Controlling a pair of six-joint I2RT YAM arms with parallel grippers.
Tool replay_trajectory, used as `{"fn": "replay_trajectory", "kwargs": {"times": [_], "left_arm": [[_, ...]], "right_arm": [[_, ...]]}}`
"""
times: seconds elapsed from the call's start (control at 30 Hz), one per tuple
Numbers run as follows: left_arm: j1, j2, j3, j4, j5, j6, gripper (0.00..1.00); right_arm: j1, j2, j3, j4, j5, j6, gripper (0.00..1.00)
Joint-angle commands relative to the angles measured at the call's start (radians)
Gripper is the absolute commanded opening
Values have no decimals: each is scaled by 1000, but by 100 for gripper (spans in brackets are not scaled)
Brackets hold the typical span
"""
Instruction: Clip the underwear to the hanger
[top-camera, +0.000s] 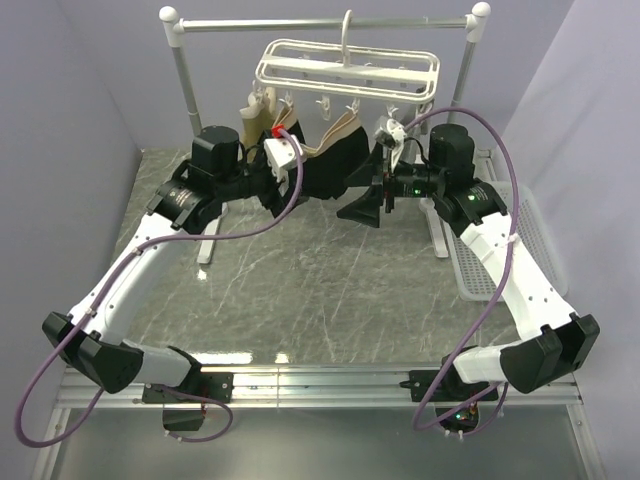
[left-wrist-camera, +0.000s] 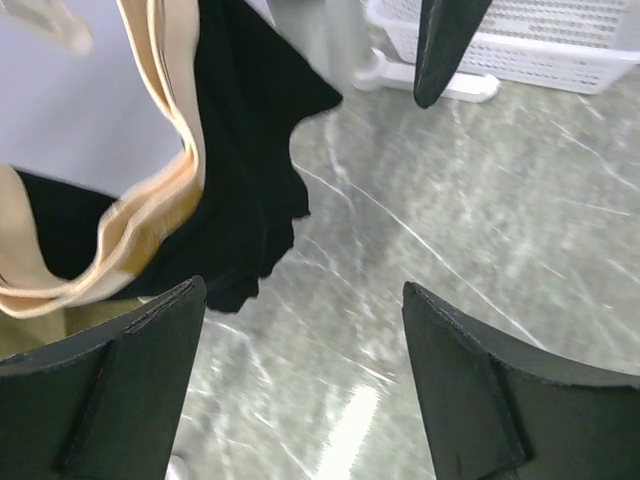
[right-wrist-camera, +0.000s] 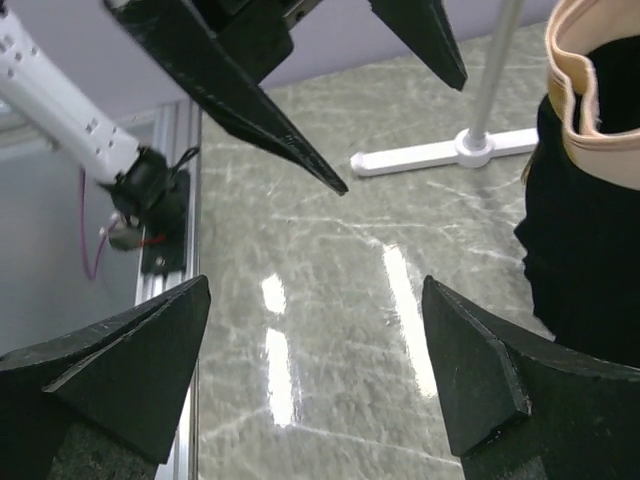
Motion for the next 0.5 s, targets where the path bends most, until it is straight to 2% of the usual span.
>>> {"fn": "replay_trajectory", "kwargs": {"times": [0.0, 0.27, 0.43, 0.47], "left_arm": [[13, -45, -37, 7, 41, -82, 85], [137, -87, -108, 18, 183, -223, 85], [242, -107, -141, 18, 245, -356, 89], [261, -111, -148, 19, 265, -390, 99]], "right_arm": [[-6, 14, 67, -169, -90, -173, 93], [4, 13, 56, -352, -72, -329, 93], [17, -72, -46, -300, 60, -282, 93], [17, -111, -71, -282, 97, -259, 93]]}}
